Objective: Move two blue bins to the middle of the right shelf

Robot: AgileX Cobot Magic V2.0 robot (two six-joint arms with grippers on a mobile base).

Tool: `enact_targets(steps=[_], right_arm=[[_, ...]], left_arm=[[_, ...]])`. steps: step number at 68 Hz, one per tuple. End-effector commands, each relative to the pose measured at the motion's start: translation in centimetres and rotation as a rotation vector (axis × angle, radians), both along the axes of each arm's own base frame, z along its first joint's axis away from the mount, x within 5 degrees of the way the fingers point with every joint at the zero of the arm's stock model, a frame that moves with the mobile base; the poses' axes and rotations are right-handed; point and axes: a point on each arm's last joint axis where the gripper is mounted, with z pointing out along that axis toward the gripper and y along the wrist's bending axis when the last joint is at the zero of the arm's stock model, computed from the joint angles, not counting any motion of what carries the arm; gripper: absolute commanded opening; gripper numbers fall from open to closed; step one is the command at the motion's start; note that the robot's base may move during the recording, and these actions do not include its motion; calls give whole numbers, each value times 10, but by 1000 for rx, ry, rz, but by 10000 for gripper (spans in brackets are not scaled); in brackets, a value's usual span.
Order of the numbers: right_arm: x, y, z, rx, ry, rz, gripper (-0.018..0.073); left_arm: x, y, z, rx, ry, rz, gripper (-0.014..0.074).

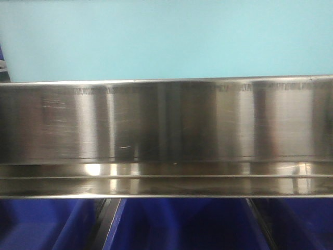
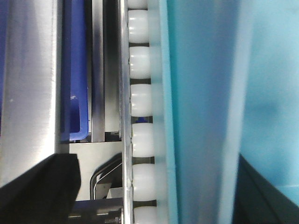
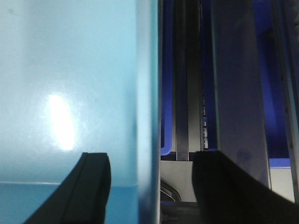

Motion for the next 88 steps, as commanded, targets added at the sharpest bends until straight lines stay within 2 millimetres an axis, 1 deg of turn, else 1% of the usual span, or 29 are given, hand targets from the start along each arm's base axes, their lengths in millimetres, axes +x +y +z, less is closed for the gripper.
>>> enact_targets(steps=[1, 5, 6, 7, 9, 10, 11, 12, 13, 17, 18, 20, 25, 26, 52, 59, 65, 71, 88], right_arm=[[-2, -1, 2, -3, -18, 10, 264], [-2, -1, 2, 0, -16, 10, 213], [-2, -1, 2, 0, -16, 10, 183], [-2, -1, 2, 0, -16, 10, 172], [-2, -1, 2, 0, -16, 10, 111], [-2, -1, 2, 0, -16, 10, 85], [-2, -1, 2, 0, -16, 10, 59], [-2, -1, 2, 0, -16, 10, 32], [-2, -1, 2, 0, -16, 10, 18], [-2, -1, 2, 0, -16, 10, -97], [-2, -1, 2, 0, -16, 10, -109], [-2, -1, 2, 4, -14, 11, -164], [-3, 0, 2, 13, -8, 12, -166], [-3, 0, 2, 16, -6, 12, -166], [-4, 1, 2, 29, 3, 14, -166], [-3, 2, 5, 36, -8, 14, -167], [-3, 2, 13, 50, -30, 15, -167], [-2, 1, 19, 53, -55, 10, -167], [2, -5, 22, 0, -108, -35, -167]], left_arm=[[-2, 1, 3, -15, -7, -3, 402], [-3, 0, 3, -24, 0, -3, 331], [-3, 0, 3, -28, 3, -4, 309], [-3, -1, 3, -30, 4, -4, 285], [-3, -1, 3, -35, 10, -5, 237], [-3, -2, 3, -38, 12, -5, 200], [-3, -2, 2, -40, 13, -5, 188], [-4, -2, 2, -42, 15, -5, 151], [-4, -2, 2, -44, 16, -5, 139], [-4, -3, 2, -50, 20, -6, 35], [-4, -3, 2, -50, 20, -6, 24], [-4, -3, 2, -52, 22, -6, -15], [-4, -3, 2, -55, 26, -6, -104], [-4, -3, 2, -55, 26, -6, -111], [-3, -6, -1, -63, 45, -9, -111], [-2, -5, -1, -54, 38, -8, -111], [-3, -5, 0, -47, 29, -10, -111], [-5, -3, 7, -26, -15, -6, -111], [-5, -5, 44, 6, -203, -7, -111]])
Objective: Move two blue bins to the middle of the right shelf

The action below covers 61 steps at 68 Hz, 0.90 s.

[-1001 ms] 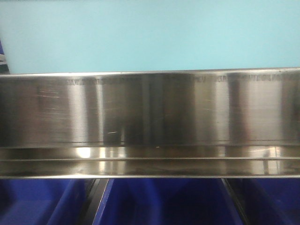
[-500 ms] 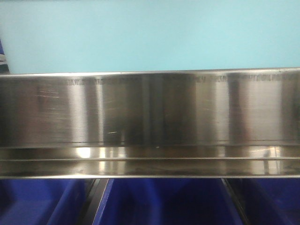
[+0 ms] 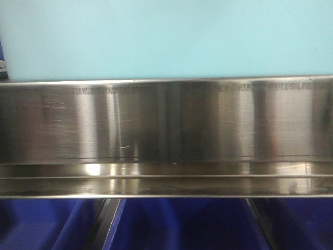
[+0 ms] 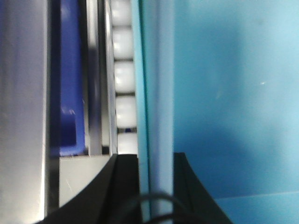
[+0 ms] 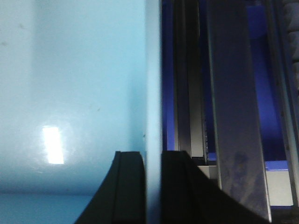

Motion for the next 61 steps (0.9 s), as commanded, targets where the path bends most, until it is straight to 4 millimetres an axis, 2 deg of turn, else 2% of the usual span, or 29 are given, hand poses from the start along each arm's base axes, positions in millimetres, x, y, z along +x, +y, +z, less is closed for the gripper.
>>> enact_targets(steps=[1, 23, 46, 61], right_arm=[[3, -4, 11, -13, -89, -9, -167], [6, -10, 48, -21, -251, -27, -167], [9, -14, 80, -2, -440, -26, -167], [11, -17, 98, -23, -562, -13, -167]], left_arm=[[-1, 5, 23, 9, -126, 7, -111], [3, 6, 50, -19, -270, 8, -111], [8, 6, 89, -105, -495, -6, -111], [10, 10, 103, -86, -601, -6, -111]])
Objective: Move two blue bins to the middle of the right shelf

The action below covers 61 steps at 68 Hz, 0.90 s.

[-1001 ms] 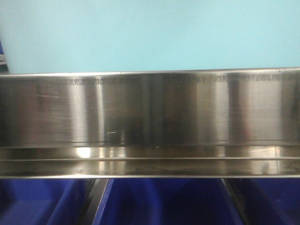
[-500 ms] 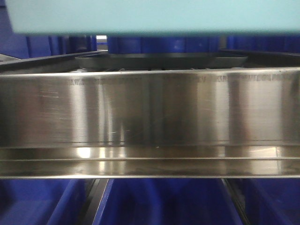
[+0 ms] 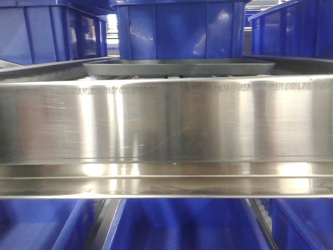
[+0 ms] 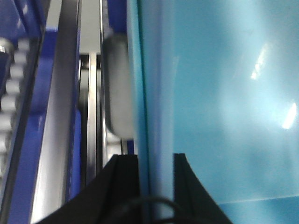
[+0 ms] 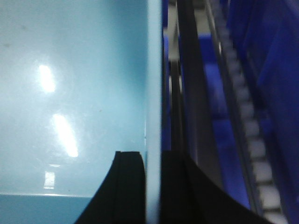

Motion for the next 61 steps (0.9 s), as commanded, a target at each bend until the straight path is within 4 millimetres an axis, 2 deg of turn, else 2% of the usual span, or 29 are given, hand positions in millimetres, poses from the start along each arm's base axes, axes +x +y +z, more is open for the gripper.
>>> enact_targets(steps=[1, 22, 61], right_arm=[[0, -7, 19, -36, -147, -5, -167], [4, -6, 26, -40, -228, 10, -167], [4, -6, 26, -42, -233, 10, -167]], left_arm=[[0, 9, 23, 17, -173, 12, -111], [2, 10, 26, 24, -218, 10, -111], [2, 10, 26, 24, -218, 10, -111]])
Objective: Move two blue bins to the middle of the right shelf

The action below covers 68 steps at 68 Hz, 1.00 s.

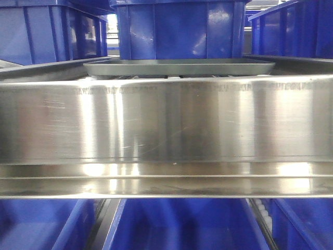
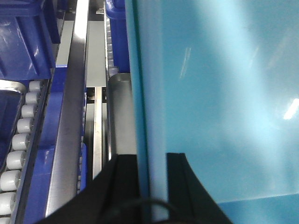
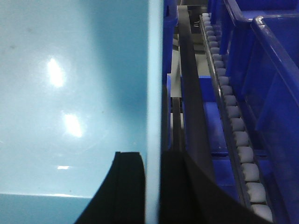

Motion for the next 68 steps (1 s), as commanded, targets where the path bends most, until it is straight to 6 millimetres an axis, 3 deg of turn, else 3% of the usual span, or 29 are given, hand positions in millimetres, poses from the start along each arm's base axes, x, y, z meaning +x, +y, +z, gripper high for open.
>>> enact_targets(steps=[1, 68], right_arm=[[-2, -7, 17, -31, -121, -3, -167], [-2, -7, 17, -29, -125, -1, -167]], left_arm=[[-3, 9, 17, 18, -118, 10, -111], [-3, 9, 17, 20, -114, 12, -111]])
